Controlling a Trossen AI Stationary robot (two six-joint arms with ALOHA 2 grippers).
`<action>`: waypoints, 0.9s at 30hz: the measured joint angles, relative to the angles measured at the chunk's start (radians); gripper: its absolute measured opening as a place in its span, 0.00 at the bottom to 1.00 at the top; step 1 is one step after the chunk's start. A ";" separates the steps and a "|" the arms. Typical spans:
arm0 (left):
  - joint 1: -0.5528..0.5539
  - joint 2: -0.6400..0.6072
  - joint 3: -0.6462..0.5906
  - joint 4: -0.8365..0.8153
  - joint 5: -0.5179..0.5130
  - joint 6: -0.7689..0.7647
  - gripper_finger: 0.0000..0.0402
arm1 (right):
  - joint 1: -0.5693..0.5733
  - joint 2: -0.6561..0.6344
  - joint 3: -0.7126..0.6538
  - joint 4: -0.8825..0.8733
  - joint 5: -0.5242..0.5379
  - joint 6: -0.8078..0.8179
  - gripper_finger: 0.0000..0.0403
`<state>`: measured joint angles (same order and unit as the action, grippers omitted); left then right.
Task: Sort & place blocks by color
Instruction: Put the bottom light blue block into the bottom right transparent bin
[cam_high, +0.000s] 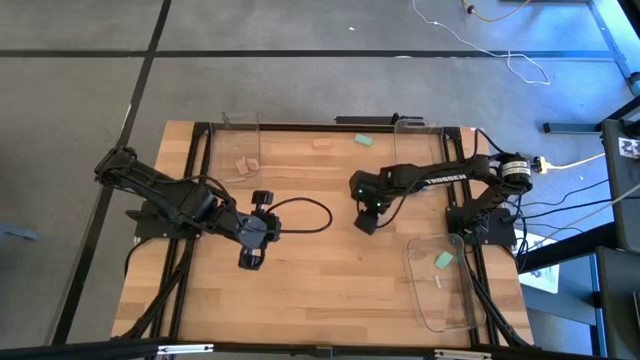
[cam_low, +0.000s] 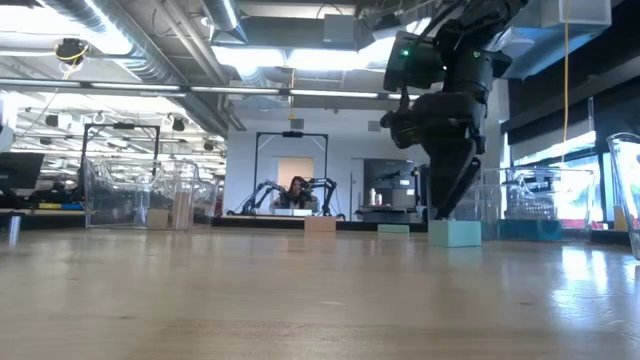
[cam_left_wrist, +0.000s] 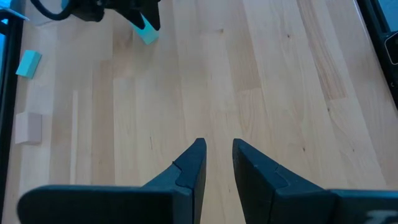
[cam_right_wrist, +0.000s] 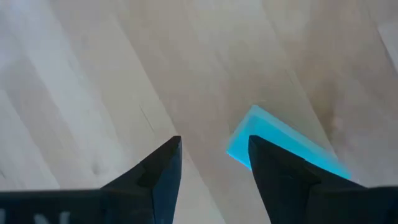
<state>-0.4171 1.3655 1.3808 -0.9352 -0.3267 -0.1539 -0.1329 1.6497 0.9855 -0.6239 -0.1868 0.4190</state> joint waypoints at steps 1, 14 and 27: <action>0.000 0.000 0.000 0.000 0.000 0.000 0.18 | 0.000 0.000 0.000 -0.001 0.000 -0.030 0.46; 0.000 0.000 0.000 0.000 0.007 0.000 0.18 | 0.007 -0.003 0.049 -0.124 0.066 -0.453 0.46; 0.000 0.000 0.000 -0.025 0.007 0.000 0.18 | 0.050 0.058 0.057 -0.156 0.266 -0.672 0.46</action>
<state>-0.4175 1.3655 1.3808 -0.9600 -0.3199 -0.1543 -0.0827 1.7082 1.0430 -0.7803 0.0794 -0.2526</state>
